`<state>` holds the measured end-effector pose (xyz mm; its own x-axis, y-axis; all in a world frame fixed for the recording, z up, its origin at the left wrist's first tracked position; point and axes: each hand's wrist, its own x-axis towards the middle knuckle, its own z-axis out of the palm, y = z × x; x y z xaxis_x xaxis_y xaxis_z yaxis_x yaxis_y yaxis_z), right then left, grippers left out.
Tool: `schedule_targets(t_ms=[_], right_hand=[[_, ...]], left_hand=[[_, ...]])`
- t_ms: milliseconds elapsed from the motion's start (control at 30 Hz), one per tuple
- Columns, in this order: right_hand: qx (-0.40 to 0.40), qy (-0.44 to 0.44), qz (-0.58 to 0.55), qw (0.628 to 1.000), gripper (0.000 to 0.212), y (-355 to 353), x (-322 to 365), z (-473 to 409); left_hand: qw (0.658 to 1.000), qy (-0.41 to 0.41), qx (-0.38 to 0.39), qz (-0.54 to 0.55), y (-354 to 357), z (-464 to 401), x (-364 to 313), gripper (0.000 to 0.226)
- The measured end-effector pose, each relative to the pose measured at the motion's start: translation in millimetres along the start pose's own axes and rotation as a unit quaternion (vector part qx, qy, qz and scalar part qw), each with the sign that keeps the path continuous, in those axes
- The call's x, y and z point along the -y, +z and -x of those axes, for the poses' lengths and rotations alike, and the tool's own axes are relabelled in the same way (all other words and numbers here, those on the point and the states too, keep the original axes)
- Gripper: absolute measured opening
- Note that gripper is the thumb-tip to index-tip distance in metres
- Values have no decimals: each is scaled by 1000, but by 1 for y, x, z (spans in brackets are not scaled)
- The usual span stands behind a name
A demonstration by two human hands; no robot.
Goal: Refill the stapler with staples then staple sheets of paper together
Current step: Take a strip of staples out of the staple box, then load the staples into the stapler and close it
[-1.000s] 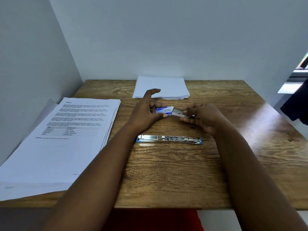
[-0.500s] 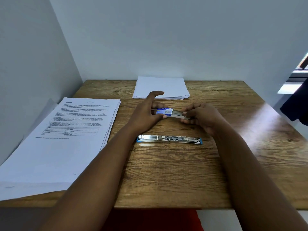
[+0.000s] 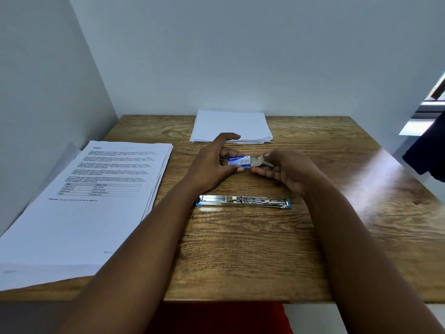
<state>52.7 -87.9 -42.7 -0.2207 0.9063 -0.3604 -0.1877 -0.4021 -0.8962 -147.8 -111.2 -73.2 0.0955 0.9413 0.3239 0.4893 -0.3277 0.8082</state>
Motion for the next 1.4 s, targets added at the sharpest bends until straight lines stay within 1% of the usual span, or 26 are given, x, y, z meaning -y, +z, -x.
schedule_targets(t_ms=[133,267,367,533,600,667,733,833,933,1000,1067,1167,1333,1400], right_hand=[[-1,-10,48,999,8,0,-2,0],[-7,-34,96,995,11,1,-7,-1],[-2,-56,127,990,8,2,-9,0],[-4,-55,149,987,11,1,-8,1],[-4,-73,165,984,16,2,-9,1],[-18,-94,203,975,23,0,-8,2],[-33,-98,237,966,26,-2,-7,2],[-39,-98,269,957,23,-5,-5,4],[-42,-105,308,944,18,-6,-5,6],[-47,-113,334,935,13,-7,-5,6],[-53,-121,353,926,10,-7,-5,7],[-62,-127,354,925,14,-5,-5,8],[-74,-137,315,936,25,-1,-6,8],[-75,-135,313,937,26,-1,-5,6]], left_hand=[[1000,5,6,-2,0,1,-3,69],[1000,5,15,-1,-1,4,-8,65],[999,11,22,-21,-2,5,-12,62],[999,15,22,-31,-1,7,-13,60],[999,16,28,-21,-1,7,-13,59],[999,20,47,2,1,7,-14,58],[997,28,71,11,4,8,-15,56],[994,24,101,-19,5,9,-19,54],[989,37,120,-80,6,10,-25,46],[982,61,127,-123,8,11,-29,36],[974,97,135,-154,9,13,-34,30],[967,124,156,-161,7,17,-40,32],[930,126,233,-257,14,18,-42,40],[934,108,243,-240,14,19,-41,39]])
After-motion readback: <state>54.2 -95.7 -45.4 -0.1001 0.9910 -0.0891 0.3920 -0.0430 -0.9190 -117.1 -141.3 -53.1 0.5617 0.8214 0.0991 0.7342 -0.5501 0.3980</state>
